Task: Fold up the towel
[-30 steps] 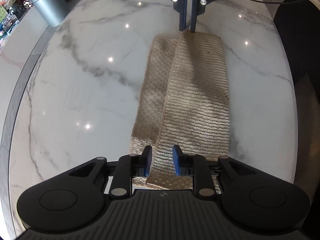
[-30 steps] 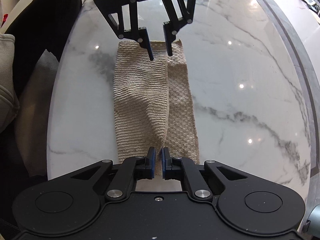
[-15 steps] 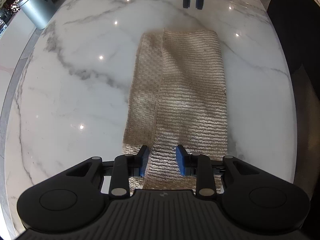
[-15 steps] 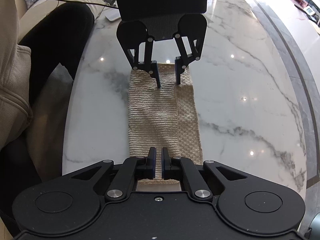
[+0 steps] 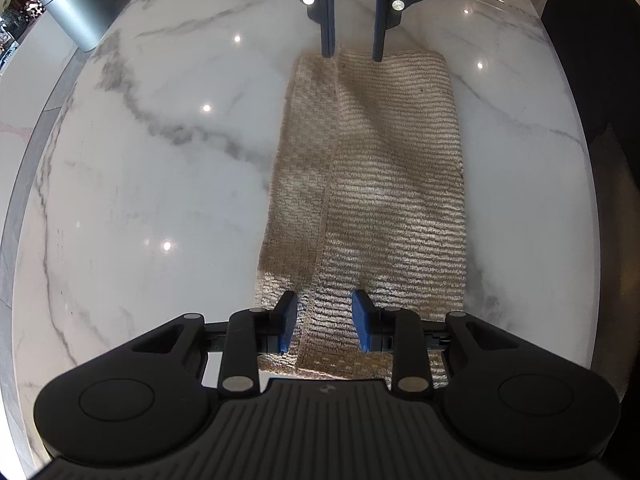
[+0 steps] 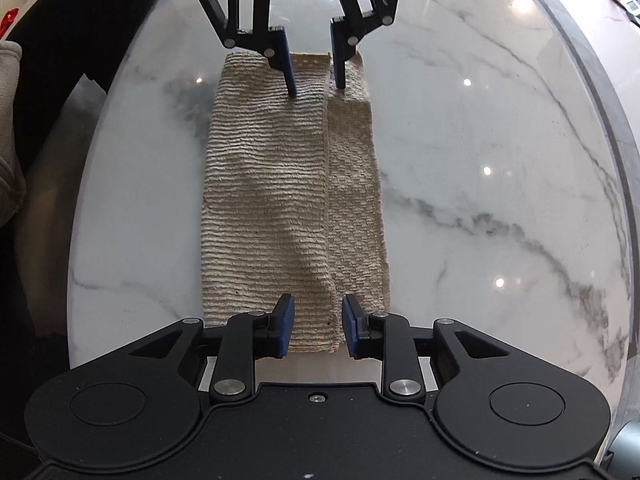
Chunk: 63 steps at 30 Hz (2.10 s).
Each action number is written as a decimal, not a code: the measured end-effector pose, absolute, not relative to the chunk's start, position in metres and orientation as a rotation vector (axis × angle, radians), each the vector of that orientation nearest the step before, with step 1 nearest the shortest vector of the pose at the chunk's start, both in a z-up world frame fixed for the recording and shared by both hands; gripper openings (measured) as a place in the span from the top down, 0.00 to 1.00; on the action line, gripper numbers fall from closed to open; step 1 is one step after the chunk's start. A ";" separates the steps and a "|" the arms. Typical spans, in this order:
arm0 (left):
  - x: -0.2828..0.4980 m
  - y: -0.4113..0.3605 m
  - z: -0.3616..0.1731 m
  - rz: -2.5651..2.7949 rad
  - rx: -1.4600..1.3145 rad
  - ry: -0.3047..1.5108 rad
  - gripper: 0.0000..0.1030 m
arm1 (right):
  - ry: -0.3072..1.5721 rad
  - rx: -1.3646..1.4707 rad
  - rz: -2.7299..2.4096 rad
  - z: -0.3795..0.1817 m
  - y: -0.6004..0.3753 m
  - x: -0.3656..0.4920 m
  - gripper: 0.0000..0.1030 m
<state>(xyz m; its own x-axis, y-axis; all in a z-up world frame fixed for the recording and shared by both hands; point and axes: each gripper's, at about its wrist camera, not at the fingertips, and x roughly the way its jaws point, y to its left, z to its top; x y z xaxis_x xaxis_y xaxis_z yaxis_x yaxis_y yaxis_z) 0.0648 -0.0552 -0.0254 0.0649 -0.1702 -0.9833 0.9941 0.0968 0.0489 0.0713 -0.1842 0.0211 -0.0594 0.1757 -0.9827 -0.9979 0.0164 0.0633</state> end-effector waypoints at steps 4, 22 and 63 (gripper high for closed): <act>0.069 -0.050 -0.028 -1.172 1.032 1.098 0.72 | 1.154 -1.054 1.306 0.009 -0.188 0.075 0.76; 0.072 -0.044 -0.029 -1.126 0.974 1.106 0.65 | 1.021 -1.076 1.366 0.042 -0.199 0.044 1.00; 0.060 -0.037 0.021 -1.011 0.894 1.091 0.98 | 1.008 -1.001 1.234 0.084 -0.192 0.051 1.00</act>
<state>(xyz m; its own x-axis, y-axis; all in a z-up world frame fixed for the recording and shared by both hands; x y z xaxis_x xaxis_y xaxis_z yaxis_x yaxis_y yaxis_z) 0.0601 -0.0374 0.0211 0.1447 -0.1975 -0.9696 0.9517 0.2958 0.0818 0.0509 -0.1923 0.0840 0.0639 0.2524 -0.9655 -0.9965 0.0688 -0.0480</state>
